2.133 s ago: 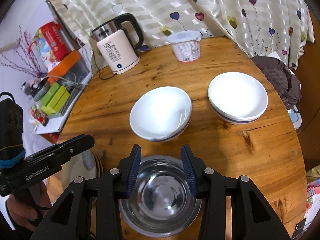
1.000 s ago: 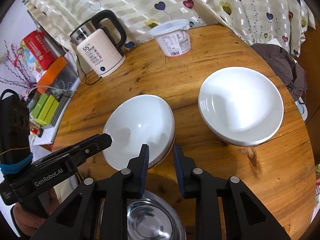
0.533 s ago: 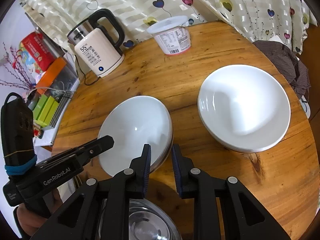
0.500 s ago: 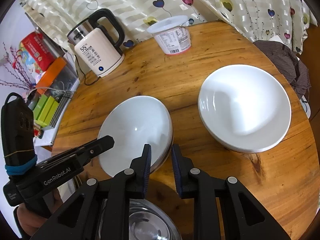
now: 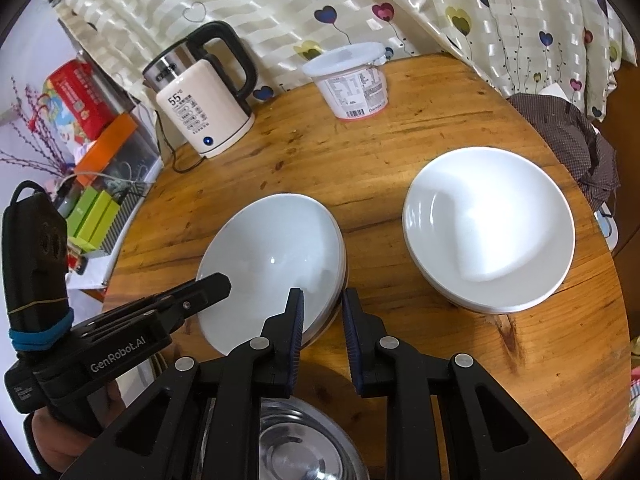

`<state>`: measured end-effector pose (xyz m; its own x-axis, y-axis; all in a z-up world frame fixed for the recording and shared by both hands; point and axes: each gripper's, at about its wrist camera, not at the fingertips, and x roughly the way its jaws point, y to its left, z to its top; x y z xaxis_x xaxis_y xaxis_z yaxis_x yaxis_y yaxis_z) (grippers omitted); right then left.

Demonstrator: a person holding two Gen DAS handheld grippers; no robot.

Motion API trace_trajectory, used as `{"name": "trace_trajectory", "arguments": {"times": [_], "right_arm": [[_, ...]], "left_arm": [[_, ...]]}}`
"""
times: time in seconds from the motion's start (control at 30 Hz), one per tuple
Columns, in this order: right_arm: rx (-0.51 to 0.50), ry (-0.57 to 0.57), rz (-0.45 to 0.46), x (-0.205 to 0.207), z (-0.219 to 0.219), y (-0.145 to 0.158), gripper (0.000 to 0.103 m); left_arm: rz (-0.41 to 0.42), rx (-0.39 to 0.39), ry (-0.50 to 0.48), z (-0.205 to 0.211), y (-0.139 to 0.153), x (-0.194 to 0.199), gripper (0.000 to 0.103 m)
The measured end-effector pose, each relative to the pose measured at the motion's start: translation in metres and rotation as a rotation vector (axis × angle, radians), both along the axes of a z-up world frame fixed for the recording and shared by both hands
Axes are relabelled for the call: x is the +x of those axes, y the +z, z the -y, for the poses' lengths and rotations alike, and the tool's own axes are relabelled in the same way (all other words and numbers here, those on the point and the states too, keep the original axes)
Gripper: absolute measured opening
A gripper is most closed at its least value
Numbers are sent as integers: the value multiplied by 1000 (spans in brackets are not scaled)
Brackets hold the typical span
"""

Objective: Organize plates and bowls
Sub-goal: 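Lift the white bowl with both tools over the steel bowl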

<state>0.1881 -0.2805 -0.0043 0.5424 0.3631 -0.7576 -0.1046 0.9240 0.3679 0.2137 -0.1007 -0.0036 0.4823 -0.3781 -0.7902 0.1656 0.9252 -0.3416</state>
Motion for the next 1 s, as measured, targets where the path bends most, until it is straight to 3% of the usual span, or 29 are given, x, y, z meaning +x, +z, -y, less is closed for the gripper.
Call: {"name": "trace_trajectory", "arguments": {"times": [0.6,1.0], "right_arm": [[-13,-2,69,-42,-3,40,19],[-10,-16,79,-82,-3,51,19]], "left_arm": [[67,-7,-13,-3,35,-42,17],[78,-11,-32,-3,44,-75,17]]}}
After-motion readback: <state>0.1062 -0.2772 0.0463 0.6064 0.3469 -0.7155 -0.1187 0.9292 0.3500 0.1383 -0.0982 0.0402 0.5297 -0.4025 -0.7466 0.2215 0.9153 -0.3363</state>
